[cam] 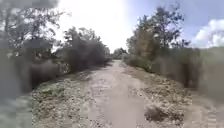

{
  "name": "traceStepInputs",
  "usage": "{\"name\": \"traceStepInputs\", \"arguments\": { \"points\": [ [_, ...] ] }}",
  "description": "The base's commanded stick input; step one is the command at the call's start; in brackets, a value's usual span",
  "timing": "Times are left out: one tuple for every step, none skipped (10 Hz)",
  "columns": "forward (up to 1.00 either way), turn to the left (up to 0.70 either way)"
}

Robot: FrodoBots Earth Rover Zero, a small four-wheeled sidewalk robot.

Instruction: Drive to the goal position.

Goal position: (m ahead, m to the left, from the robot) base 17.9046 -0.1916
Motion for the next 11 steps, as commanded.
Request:
{"name": "traceStepInputs", "arguments": {
  "points": [
    [0.85, 0.0],
    [0.85, 0.0],
    [0.85, 0.0],
    [0.85, 0.0],
    [0.85, 0.0],
    [0.85, 0.0],
    [0.85, 0.0],
    [0.85, 0.0],
    [0.85, 0.0],
    [0.85, 0.0],
    [0.85, 0.0]
  ]
}}
